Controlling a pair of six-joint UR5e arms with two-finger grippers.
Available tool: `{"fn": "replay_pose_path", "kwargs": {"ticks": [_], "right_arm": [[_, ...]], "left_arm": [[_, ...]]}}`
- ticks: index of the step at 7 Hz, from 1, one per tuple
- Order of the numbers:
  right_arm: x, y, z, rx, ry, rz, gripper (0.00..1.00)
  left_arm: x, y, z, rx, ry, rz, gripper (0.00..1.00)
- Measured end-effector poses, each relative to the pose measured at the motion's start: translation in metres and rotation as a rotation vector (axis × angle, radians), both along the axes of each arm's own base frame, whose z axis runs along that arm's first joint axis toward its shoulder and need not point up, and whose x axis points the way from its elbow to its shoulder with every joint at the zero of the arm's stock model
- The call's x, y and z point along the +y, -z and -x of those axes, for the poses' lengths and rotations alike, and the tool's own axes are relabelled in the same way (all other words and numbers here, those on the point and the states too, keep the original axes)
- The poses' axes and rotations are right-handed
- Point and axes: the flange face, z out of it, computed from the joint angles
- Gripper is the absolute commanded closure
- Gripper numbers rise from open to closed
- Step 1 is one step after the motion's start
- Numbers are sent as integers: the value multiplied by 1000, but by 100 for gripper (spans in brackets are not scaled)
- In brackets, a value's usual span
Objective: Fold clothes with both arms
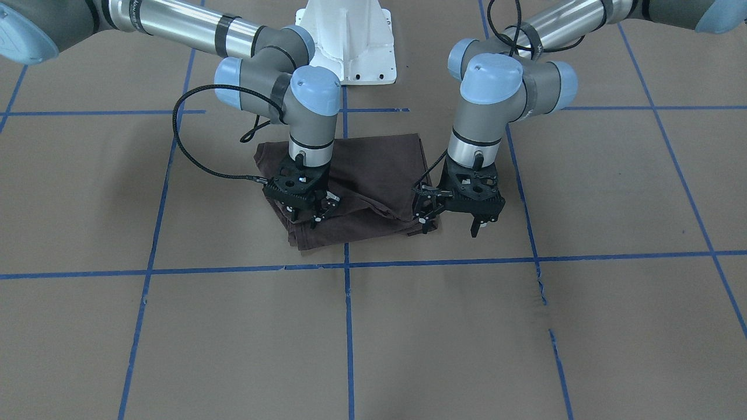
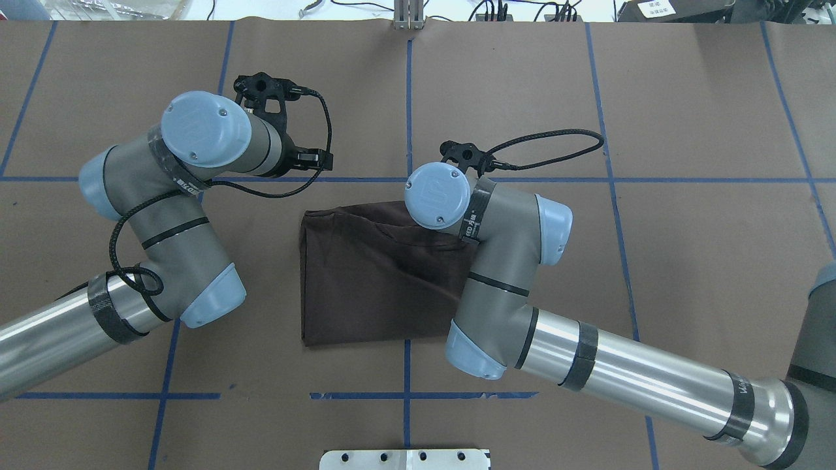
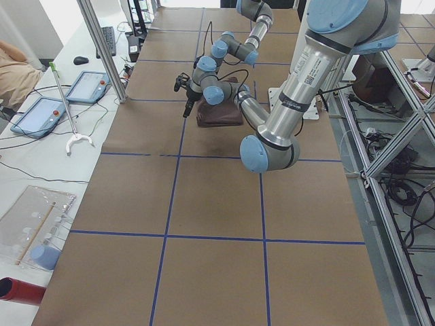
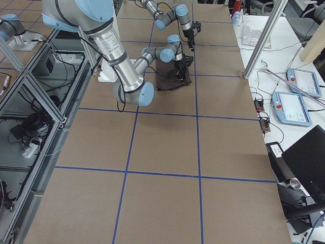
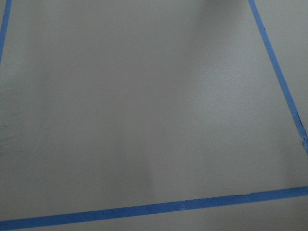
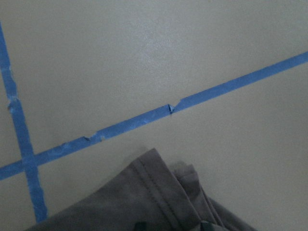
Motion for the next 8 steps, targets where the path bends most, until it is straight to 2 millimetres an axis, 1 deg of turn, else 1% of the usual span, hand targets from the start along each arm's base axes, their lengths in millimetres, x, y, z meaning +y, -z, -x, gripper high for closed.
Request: {"fn": "replay_pose_path", "kwargs": {"ticks": [2,6,7,8], "right_arm": [[1,-3,5,16,9,7,52],[8,-1,0,38,23,22,52],[11,-2,2,40,28,24,64],[15,-1,5,40,32,24,100]], "left_arm": [[0,0,0,0,1,1,0],[0,-1,0,2,5,6,0],[0,-1,0,2,5,7,0],[0,-1,0,2,6,7,0]]}}
